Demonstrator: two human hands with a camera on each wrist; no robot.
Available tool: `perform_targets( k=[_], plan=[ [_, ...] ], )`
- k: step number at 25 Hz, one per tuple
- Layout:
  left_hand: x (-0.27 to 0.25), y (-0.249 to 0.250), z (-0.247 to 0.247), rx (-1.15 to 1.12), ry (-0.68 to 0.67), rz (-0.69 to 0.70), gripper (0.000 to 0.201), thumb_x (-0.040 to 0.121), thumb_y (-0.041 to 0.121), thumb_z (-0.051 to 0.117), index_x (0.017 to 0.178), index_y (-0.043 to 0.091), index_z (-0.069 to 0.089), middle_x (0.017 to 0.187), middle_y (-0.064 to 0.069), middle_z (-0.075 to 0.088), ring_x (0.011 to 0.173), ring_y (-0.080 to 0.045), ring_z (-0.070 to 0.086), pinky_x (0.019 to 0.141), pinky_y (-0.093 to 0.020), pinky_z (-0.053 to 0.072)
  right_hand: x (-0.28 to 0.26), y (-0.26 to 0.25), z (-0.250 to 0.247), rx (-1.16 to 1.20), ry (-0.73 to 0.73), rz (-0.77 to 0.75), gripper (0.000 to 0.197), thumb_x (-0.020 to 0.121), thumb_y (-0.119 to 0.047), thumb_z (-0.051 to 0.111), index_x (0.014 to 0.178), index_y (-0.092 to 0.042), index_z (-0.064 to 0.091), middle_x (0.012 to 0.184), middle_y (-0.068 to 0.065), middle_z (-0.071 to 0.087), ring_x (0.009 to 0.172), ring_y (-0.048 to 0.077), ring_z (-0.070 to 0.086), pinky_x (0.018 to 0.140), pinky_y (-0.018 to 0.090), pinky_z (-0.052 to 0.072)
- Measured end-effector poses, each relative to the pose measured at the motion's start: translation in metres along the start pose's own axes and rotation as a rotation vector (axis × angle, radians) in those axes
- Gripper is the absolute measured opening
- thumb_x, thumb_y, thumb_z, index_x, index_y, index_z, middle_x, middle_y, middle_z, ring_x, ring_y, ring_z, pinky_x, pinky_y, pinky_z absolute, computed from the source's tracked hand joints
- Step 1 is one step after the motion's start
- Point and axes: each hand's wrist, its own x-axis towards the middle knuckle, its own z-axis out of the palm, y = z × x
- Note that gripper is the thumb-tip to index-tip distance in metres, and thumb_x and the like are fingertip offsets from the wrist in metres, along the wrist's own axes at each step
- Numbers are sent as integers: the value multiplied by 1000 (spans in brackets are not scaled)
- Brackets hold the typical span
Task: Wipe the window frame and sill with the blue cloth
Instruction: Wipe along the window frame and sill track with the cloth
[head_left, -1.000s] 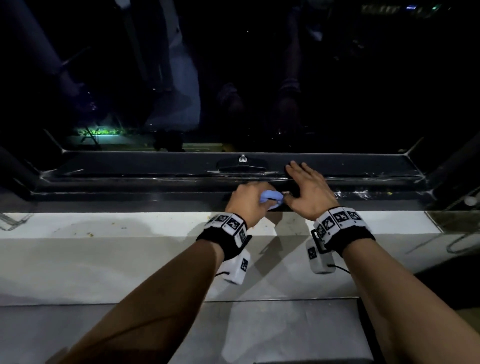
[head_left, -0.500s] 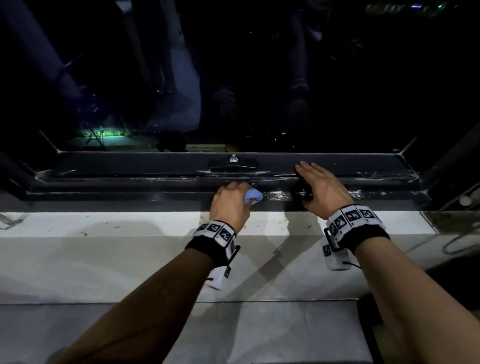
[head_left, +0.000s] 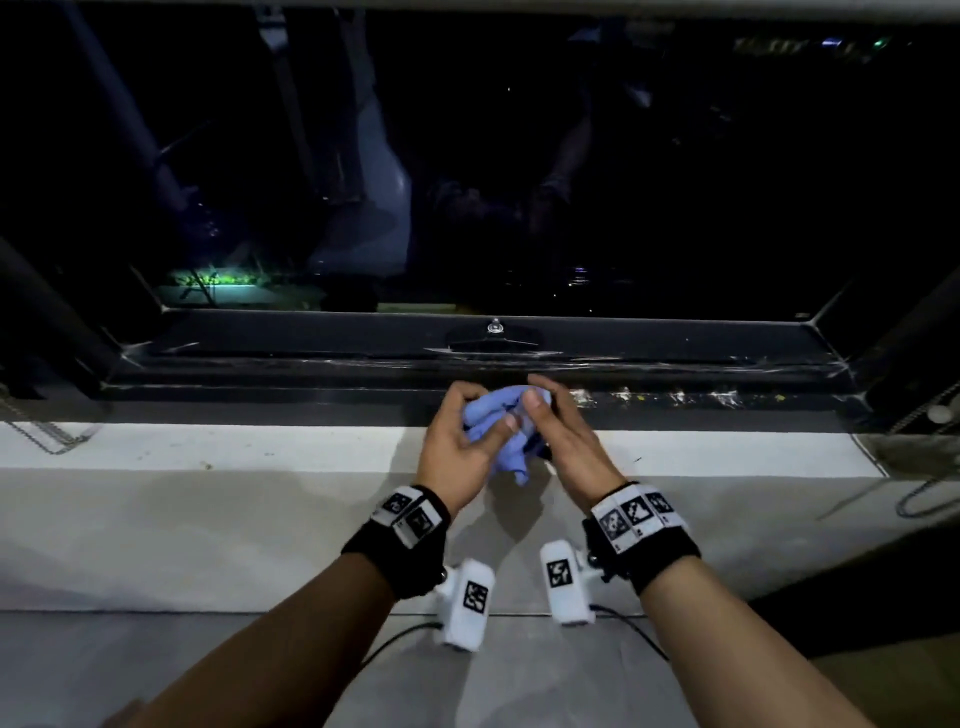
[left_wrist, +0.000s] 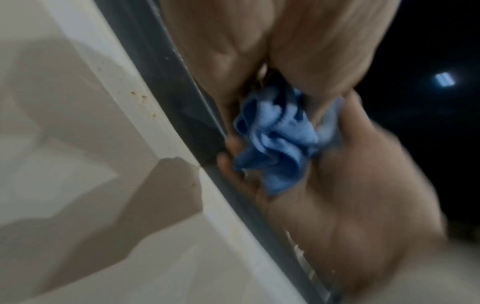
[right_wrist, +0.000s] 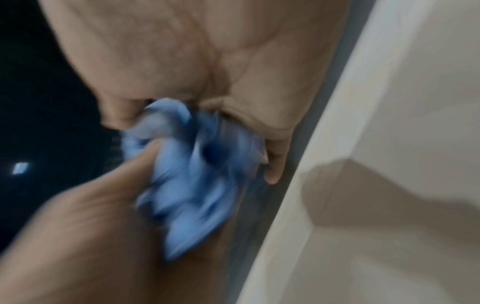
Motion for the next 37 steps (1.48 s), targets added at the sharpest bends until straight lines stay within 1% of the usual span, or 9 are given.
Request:
perform_targets(
  k=[6,11,14,16,21,25,29,33,37],
  plan=[
    [0,-13,-41,241,61,-13,10,85,18,70,93,23,71,88,2,69,83,-19,65,74,-33,52,10,4,64,138,13,59,57,84,-35,71,126,-25,34,118,4,57,109,24,62,91,40,53],
    [38,-24,-131,626,-42,14,25,82,22,68,106,24,75,108,-3,68,96,-22,65,89,-32,52,32,-17,106,-711,196,-267,39,91,-26,61,127,-20,47,131,5,39,105,30,56,84,34,47],
    [51,-41,-162,894,-124,28,31,83,24,58,110,27,71,110,-4,65,99,-29,63,81,-38,54,49,-16,142,-1138,72,-288,62,85,-24,63,141,-26,35,133,7,42,105,34,59,77,42,51],
    [54,-46,-170,1028,-202,8,35,84,22,55,117,27,67,116,-2,63,104,-28,61,80,-39,54,55,-9,161,-1254,41,-259,55,86,-24,61,134,-29,36,125,8,43,96,36,61,67,42,49],
    [53,-50,-175,1144,-230,56,33,88,26,52,117,25,66,120,5,61,109,-22,54,82,-38,54,53,10,149,-1315,220,-319,37,79,-25,66,115,-21,57,111,14,49,85,39,59,61,43,49],
    [56,-46,-177,1130,-257,54,30,87,29,52,113,25,67,115,7,58,107,-20,51,79,-36,53,49,22,177,-1370,359,-303,36,86,-37,60,117,-17,59,127,17,49,97,41,50,73,47,51],
    [59,-43,-191,1154,-397,71,40,87,23,53,126,27,60,126,9,54,116,-18,48,88,-38,52,51,26,178,-1304,304,-266,42,79,-3,60,119,-16,62,131,17,50,106,44,48,75,47,53],
    [61,-43,-196,1139,-438,86,42,86,21,52,127,26,58,128,9,51,119,-18,46,88,-37,51,35,17,107,-1314,455,-273,38,61,7,75,97,-8,69,99,17,67,90,41,62,76,47,52],
    [61,-42,-197,1148,-460,99,39,88,22,52,127,26,58,127,8,50,119,-18,46,84,-36,49,47,-5,142,-1011,437,-128,28,95,-35,57,114,-16,52,104,11,63,91,30,60,76,35,48]
  ],
)
